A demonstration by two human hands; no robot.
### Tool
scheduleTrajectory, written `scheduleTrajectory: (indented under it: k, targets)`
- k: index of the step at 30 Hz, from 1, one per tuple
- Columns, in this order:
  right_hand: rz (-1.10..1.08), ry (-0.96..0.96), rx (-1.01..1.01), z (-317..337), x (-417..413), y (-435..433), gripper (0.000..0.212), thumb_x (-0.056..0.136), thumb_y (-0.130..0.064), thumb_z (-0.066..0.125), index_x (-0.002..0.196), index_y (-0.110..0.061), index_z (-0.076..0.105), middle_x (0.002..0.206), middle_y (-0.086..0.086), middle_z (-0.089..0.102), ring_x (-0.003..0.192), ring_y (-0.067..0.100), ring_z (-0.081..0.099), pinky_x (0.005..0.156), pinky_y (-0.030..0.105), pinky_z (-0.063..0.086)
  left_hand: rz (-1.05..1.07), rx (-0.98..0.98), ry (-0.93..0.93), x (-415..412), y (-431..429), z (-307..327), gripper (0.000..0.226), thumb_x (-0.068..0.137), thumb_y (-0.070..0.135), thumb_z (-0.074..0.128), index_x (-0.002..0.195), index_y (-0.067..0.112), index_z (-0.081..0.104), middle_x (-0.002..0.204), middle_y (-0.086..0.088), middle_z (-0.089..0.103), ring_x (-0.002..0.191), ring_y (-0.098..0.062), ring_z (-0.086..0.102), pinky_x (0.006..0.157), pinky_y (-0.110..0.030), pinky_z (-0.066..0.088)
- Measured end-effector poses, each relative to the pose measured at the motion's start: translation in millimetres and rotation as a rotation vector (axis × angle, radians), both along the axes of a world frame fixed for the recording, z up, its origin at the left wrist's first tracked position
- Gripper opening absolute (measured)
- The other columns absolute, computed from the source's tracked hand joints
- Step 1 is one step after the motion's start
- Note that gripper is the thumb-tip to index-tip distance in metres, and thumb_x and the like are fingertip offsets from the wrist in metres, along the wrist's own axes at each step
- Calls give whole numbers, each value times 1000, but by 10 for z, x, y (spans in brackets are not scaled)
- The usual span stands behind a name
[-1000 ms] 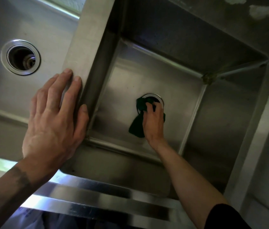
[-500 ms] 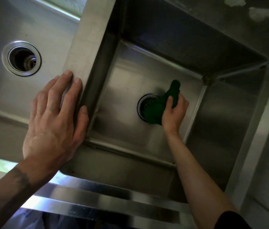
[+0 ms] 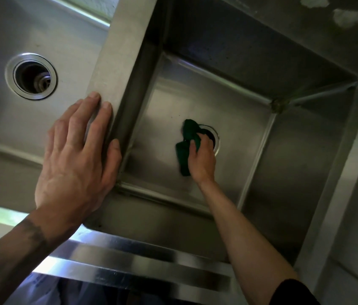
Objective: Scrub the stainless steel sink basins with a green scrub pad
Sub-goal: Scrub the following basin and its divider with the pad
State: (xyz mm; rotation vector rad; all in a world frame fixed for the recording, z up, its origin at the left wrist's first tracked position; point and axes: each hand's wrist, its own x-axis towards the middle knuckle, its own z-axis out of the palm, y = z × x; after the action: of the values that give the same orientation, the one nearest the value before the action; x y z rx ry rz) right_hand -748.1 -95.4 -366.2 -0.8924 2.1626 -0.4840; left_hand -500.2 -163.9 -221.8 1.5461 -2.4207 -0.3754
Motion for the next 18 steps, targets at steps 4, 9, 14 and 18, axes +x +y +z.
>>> scheduleTrajectory:
  k: [4, 9, 14, 18]
  targets:
    - [-3, 3, -85, 59, -301, 49, 37, 110, -18, 46, 146, -9, 51, 142, 12, 51, 125, 23, 54, 114, 40, 44, -2, -1, -4, 0, 3, 2, 54, 110, 28, 46, 158, 5, 43, 167, -20, 37, 138, -47, 44, 114, -59, 35]
    - [200, 215, 3, -34, -31, 134, 42, 109, -13, 47, 150, -2, 47, 154, 21, 42, 137, 35, 43, 120, 41, 34, -2, -2, 1, -2, -4, 4, 54, 109, 27, 48, 158, 4, 43, 166, -20, 38, 140, -47, 43, 114, -60, 35]
    - [-41, -214, 16, 94, -270, 25, 36, 111, -26, 46, 145, -17, 53, 135, 5, 60, 123, 24, 59, 109, 35, 47, -7, -7, 0, -1, -4, 6, 54, 109, 26, 48, 158, 4, 44, 166, -21, 38, 140, -46, 42, 114, -59, 35]
    - [-14, 65, -114, 124, -494, 80, 37, 109, -16, 49, 145, -8, 52, 138, 13, 50, 122, 23, 53, 112, 32, 43, -4, -18, -8, -8, -3, 8, 54, 109, 25, 49, 158, 4, 44, 166, -20, 39, 140, -46, 43, 113, -58, 36]
